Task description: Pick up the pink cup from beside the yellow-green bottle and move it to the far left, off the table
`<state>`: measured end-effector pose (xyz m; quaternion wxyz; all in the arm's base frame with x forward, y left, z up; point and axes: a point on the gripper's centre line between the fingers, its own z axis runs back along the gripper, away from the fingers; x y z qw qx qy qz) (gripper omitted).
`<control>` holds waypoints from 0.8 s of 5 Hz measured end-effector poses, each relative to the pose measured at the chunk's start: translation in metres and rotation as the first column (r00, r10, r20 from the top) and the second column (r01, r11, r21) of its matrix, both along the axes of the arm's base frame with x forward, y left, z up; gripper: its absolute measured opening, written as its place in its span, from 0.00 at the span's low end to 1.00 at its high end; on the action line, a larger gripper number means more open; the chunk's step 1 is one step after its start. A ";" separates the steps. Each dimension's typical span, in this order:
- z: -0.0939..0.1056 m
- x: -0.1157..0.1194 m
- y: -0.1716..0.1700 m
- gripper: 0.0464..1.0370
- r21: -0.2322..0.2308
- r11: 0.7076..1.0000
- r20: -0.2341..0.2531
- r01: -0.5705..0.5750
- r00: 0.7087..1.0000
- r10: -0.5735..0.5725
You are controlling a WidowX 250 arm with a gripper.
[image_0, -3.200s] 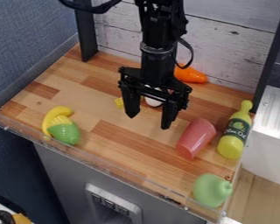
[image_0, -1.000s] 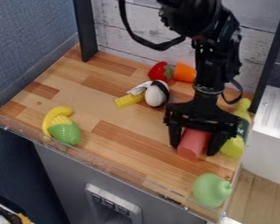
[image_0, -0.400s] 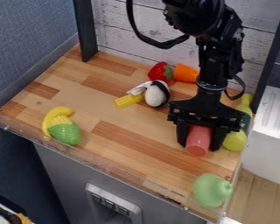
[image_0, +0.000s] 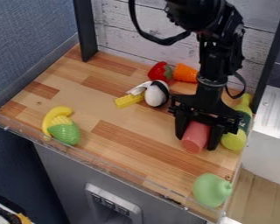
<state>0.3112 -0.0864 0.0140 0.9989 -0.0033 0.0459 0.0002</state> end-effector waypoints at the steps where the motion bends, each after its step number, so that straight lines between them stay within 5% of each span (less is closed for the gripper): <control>1: 0.032 0.002 -0.001 0.72 -0.009 0.989 -0.007 0.150 0.989 -0.150; 2: 0.071 0.003 -0.001 0.72 -0.017 0.973 0.002 0.229 0.973 -0.229; 4: 0.102 0.000 0.000 0.72 0.000 0.998 -0.011 0.055 0.998 -0.055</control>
